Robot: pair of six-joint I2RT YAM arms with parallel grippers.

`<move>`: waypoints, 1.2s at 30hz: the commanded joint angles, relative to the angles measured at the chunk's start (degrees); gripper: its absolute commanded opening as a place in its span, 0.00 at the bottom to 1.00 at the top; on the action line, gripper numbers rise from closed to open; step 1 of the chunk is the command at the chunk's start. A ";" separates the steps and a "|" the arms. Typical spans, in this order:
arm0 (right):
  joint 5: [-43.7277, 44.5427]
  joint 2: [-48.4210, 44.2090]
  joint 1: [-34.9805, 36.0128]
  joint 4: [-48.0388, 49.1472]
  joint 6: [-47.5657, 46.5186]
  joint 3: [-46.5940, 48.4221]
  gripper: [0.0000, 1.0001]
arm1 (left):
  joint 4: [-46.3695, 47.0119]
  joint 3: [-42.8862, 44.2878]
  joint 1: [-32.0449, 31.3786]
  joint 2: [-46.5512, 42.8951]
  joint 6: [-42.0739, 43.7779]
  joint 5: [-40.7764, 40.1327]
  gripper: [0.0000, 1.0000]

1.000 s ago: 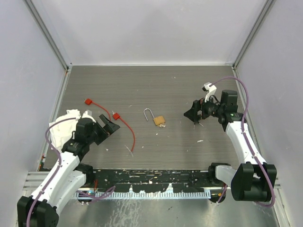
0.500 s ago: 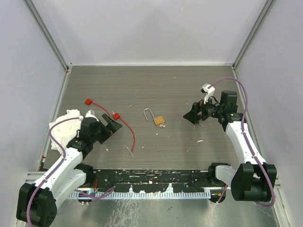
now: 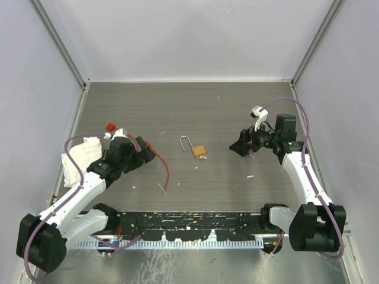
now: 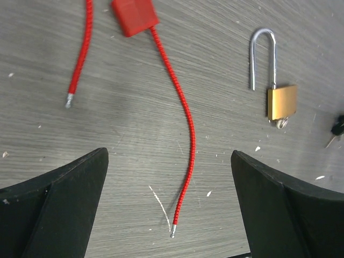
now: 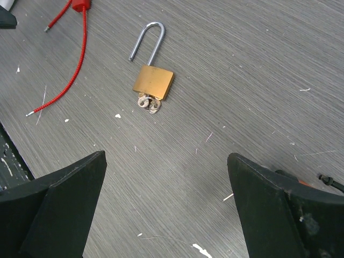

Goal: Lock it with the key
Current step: Pick up the lock from the center of the board.

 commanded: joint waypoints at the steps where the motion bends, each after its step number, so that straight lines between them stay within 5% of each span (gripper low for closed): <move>1: -1.02 -0.36 -0.20 0.88 -1.00 2.28 1.00 | -5.13 7.80 -6.09 4.38 5.89 -10.39 0.98; 25: -1.71 -0.54 -0.15 0.60 -1.11 2.22 1.00 | -10.44 25.44 -9.22 32.03 3.13 -17.56 0.99; 36: -2.21 -0.73 -0.13 0.53 -1.02 2.13 1.00 | -12.54 34.72 -6.15 43.70 0.26 -22.36 0.80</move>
